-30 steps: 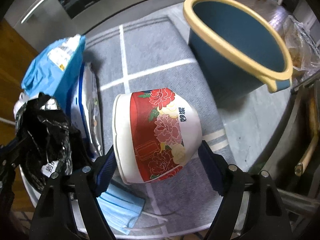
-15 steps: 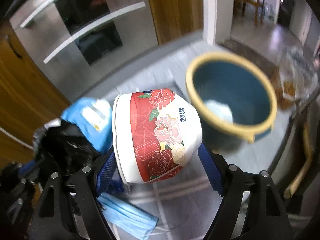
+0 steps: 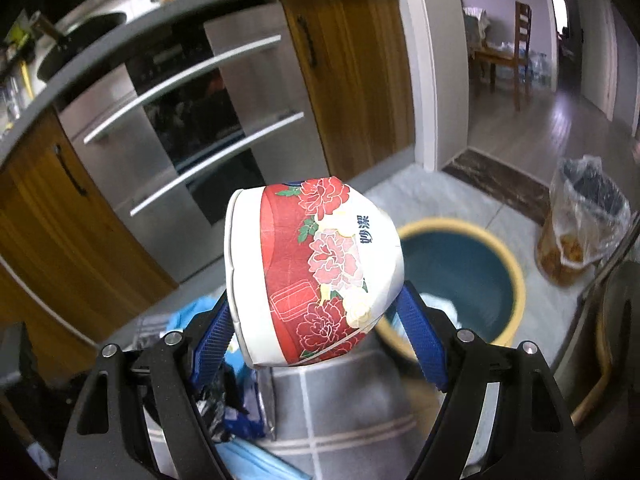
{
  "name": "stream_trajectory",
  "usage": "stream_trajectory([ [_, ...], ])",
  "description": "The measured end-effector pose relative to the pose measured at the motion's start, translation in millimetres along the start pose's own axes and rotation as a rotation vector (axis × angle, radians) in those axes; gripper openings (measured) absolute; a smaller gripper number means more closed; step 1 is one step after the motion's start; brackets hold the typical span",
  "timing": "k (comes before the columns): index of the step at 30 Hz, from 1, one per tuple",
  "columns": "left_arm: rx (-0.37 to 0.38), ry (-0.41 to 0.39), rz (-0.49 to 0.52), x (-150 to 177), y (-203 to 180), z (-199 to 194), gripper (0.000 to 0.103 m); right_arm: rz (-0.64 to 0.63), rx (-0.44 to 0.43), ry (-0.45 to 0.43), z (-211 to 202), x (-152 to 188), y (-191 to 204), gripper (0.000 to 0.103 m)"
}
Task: Collect trash
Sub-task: 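Grasp the red floral paper cup with the right tool while the left tool grasps the black bag, then carry the cup and black bag over the teal bin and release both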
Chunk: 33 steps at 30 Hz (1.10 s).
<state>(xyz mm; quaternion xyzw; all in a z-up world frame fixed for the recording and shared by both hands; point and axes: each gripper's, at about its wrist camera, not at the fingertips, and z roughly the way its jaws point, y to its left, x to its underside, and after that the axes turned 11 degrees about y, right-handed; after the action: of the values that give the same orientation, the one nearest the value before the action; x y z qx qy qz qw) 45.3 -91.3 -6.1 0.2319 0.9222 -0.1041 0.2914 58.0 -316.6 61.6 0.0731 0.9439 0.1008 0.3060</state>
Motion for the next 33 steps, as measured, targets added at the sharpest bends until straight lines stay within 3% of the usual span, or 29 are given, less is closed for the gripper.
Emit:
stream_trajectory([
  [10,0.002,-0.023,0.047,-32,-28,7,0.009,0.015,0.026,-0.005,-1,-17,-30,0.079],
  [15,0.034,-0.036,0.056,-60,-46,23,0.009,0.010,0.125,-0.023,3,-29,-56,0.079],
  [22,0.104,-0.008,0.026,-96,-68,64,0.009,0.106,0.168,0.070,45,-31,-103,0.079],
  [33,0.113,0.013,0.100,-134,-108,121,0.009,0.287,0.195,0.212,100,-22,-178,0.079],
])
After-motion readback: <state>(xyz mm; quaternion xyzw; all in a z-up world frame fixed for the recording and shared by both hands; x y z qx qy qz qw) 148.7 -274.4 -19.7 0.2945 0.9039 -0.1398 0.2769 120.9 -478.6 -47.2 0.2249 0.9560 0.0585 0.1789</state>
